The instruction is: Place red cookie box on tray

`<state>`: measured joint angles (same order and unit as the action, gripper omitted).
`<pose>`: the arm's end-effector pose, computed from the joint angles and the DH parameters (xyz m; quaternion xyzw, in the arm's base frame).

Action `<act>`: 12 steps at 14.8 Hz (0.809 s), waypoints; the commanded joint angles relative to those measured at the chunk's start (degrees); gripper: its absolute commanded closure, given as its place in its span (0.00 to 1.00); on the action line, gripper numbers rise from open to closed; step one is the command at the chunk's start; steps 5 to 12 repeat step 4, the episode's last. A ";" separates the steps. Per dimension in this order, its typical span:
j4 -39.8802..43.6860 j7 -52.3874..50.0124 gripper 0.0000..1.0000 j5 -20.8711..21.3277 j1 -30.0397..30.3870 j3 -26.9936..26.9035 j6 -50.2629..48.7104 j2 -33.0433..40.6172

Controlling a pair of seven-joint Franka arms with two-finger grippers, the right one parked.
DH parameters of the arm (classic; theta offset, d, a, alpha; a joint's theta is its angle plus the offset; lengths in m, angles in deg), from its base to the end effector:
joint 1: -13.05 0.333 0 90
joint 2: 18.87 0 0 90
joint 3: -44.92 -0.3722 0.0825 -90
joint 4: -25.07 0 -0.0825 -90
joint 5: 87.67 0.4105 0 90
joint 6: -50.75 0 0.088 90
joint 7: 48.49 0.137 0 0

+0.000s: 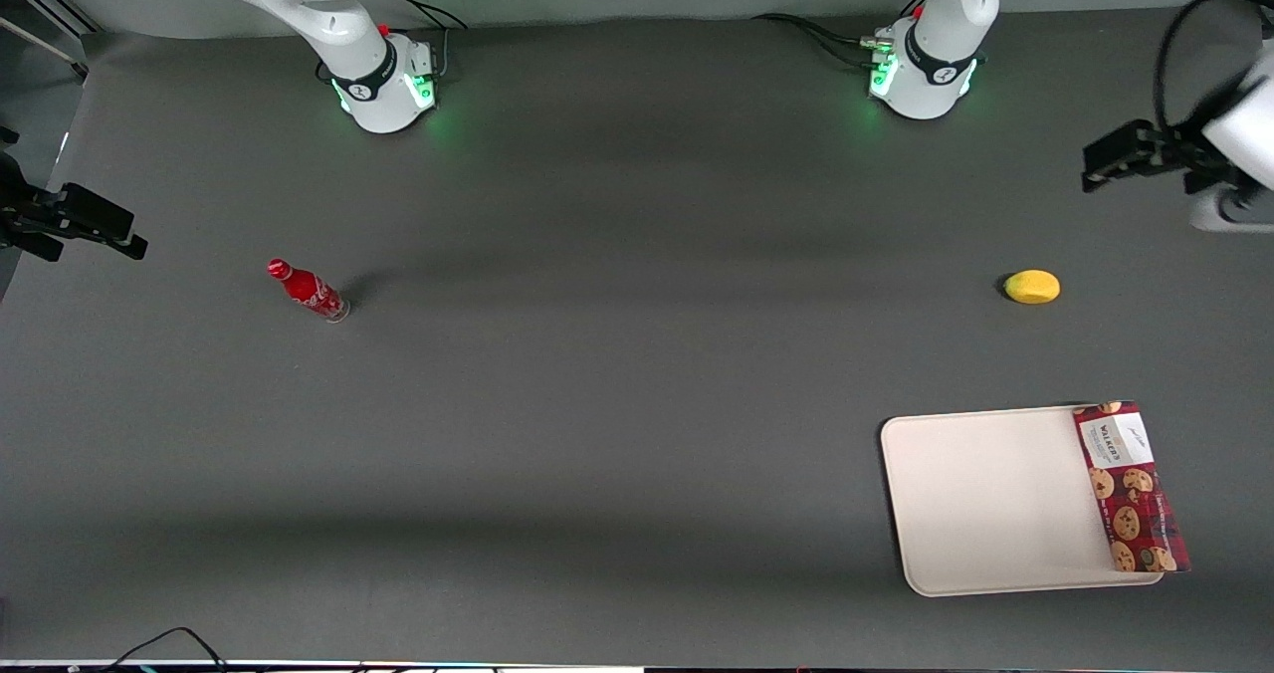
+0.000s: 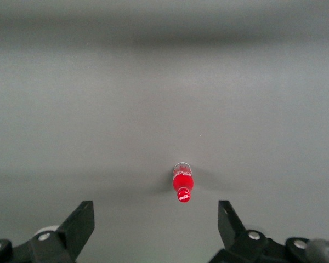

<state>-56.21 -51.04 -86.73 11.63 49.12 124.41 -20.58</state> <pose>0.5532 -0.0511 0.6852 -0.9964 0.0251 0.0806 0.0127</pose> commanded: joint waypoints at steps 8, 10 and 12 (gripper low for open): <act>-8.56 -2.29 0.00 -0.23 0.81 -0.86 4.21 5.84; -8.56 -2.29 0.00 -0.23 0.81 -0.86 4.21 5.84; -8.56 -2.29 0.00 -0.23 0.81 -0.86 4.21 5.84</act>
